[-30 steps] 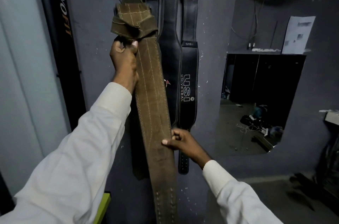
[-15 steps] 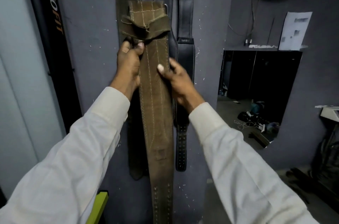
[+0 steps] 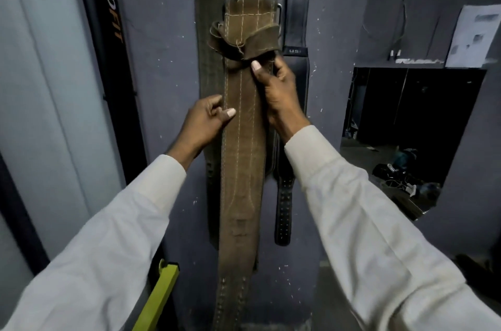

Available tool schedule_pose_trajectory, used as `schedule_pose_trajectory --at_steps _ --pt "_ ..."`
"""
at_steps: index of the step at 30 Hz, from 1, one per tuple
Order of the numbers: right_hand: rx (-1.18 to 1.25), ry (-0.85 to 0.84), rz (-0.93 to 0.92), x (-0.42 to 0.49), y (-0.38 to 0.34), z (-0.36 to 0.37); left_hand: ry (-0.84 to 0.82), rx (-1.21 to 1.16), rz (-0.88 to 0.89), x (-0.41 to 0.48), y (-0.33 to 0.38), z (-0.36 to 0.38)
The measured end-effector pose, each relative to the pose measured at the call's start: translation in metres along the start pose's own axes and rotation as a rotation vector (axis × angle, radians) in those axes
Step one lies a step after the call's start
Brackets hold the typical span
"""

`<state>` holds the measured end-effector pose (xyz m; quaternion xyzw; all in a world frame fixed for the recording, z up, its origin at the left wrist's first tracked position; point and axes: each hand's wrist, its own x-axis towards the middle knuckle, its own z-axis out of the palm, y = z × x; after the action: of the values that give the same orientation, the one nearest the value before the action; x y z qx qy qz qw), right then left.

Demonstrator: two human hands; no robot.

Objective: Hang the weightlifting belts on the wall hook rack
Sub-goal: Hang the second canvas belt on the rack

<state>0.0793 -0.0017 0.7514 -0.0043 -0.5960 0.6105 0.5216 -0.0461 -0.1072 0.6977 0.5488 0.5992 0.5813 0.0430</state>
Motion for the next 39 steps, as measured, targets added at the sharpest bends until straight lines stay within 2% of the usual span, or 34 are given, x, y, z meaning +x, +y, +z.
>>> schedule_pose_trajectory --at_steps 2,5,7,14,18,21,26,32,37,39 --pt "0.011 0.016 -0.011 0.002 0.002 0.004 -0.055 -0.040 -0.054 -0.015 -0.013 0.001" --pt "-0.014 0.001 0.002 -0.001 0.006 0.010 0.049 -0.035 -0.045 -0.031 -0.018 0.006" --pt "-0.021 -0.007 0.000 -0.003 0.007 0.015 0.050 -0.038 -0.081 -0.037 -0.025 0.003" --pt "-0.017 -0.027 0.032 -0.008 0.007 0.025 -0.168 0.034 -0.248 -0.066 -0.040 -0.006" --pt "0.049 -0.015 0.023 -0.002 -0.006 0.028 -0.393 0.296 -0.470 -0.101 -0.074 0.003" --pt "0.098 -0.028 0.006 0.005 -0.016 0.027 -0.461 0.436 -0.552 -0.134 -0.112 0.022" --pt "0.136 -0.061 0.040 0.000 -0.014 0.018 -0.335 0.444 -0.512 -0.150 -0.129 0.031" --pt "0.203 -0.069 0.053 -0.009 -0.006 0.007 0.000 0.116 -0.272 -0.088 -0.062 0.010" --pt "0.227 -0.074 0.072 -0.021 0.009 0.001 0.174 -0.081 -0.092 -0.032 0.008 0.001" --pt "0.238 -0.091 0.099 -0.029 0.020 0.001 0.195 -0.192 -0.101 -0.012 0.031 -0.002"
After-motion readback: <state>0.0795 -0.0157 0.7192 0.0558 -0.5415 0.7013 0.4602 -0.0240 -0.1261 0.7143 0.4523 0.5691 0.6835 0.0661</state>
